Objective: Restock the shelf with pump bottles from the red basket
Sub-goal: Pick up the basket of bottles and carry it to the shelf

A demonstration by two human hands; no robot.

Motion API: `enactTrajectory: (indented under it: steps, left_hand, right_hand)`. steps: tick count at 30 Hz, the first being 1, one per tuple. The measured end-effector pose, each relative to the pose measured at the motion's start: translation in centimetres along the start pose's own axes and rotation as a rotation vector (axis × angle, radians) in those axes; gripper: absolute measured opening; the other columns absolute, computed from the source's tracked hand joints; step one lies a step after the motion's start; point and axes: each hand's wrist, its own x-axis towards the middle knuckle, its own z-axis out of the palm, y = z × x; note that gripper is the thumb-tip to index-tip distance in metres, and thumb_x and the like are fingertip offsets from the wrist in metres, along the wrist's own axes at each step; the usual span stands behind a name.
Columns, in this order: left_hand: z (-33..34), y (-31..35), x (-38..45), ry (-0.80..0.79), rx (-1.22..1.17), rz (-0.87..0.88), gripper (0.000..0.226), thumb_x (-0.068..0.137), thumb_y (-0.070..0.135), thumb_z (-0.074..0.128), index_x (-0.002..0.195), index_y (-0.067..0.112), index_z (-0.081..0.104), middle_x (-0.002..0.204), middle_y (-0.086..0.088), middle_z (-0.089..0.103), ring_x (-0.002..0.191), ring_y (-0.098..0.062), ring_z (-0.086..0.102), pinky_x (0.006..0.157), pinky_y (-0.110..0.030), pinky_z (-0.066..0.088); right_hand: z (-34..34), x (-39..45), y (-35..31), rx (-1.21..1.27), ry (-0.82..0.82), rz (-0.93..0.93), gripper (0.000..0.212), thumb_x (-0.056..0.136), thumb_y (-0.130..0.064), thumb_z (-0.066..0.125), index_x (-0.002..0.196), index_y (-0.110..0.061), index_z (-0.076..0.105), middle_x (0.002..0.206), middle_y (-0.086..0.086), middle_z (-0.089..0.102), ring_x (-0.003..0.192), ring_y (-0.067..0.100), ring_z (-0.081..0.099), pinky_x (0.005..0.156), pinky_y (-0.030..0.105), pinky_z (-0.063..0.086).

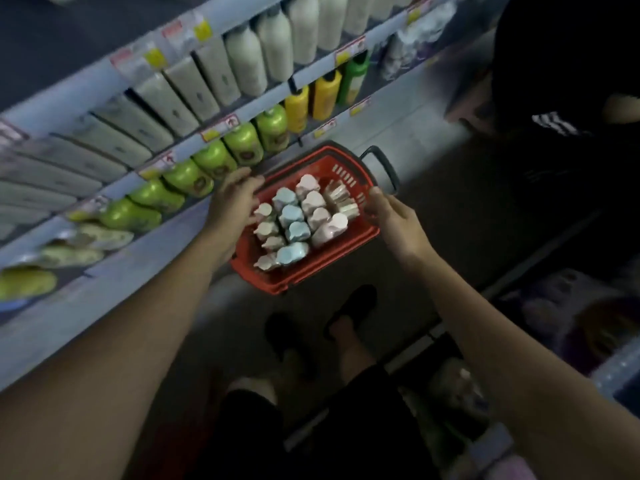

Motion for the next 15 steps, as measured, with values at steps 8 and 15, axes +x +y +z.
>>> enactTrajectory:
  steps: [8, 15]
  left_hand:
    - [1.9, -14.3, 5.0, 0.169, -0.090, -0.093, 0.042, 0.079, 0.050, 0.064, 0.119, 0.036, 0.062, 0.119, 0.007, 0.069, 0.110, -0.012, 0.064, 0.098, -0.041, 0.053]
    - [3.9, -23.3, 9.3, 0.385, -0.163, -0.090, 0.031, 0.093, 0.031, 0.064, 0.123, 0.031, 0.058, 0.112, 0.014, 0.065, 0.097, 0.005, 0.060, 0.081, -0.021, 0.049]
  right_hand:
    - [4.0, 9.9, 8.2, -0.116, -0.021, -0.032, 0.072, 0.086, -0.069, 0.055, 0.143, -0.025, 0.058, 0.139, 0.004, 0.066, 0.130, 0.020, 0.061, 0.114, 0.047, 0.045]
    - [6.3, 17.7, 14.2, -0.253, -0.081, -0.165, 0.056, 0.104, -0.046, 0.053, 0.153, -0.022, 0.046, 0.149, 0.004, 0.056, 0.131, 0.012, 0.052, 0.104, 0.031, 0.043]
